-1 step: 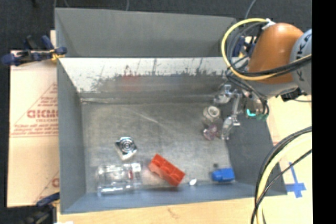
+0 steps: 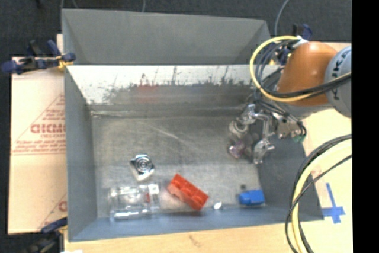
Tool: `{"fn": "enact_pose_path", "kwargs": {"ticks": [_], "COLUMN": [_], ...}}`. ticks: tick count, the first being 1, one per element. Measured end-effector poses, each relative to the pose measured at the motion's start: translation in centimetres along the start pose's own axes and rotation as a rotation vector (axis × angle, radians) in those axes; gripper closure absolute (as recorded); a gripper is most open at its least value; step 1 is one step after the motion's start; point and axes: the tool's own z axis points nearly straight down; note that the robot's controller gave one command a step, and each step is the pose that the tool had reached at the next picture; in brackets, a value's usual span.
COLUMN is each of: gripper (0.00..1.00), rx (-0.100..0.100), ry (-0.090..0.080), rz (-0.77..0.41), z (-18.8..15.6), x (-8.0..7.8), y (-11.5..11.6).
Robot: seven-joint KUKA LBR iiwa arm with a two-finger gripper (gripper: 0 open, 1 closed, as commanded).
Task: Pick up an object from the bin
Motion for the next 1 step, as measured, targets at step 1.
{"fn": "enact_pose_path", "kwargs": {"ticks": [1], "gripper": [0.00], "rx": [0.000], "ry": [-0.012], "rz": [-0.097], "z": [-0.15], "x": [0.49], "y": [-0.26]}}
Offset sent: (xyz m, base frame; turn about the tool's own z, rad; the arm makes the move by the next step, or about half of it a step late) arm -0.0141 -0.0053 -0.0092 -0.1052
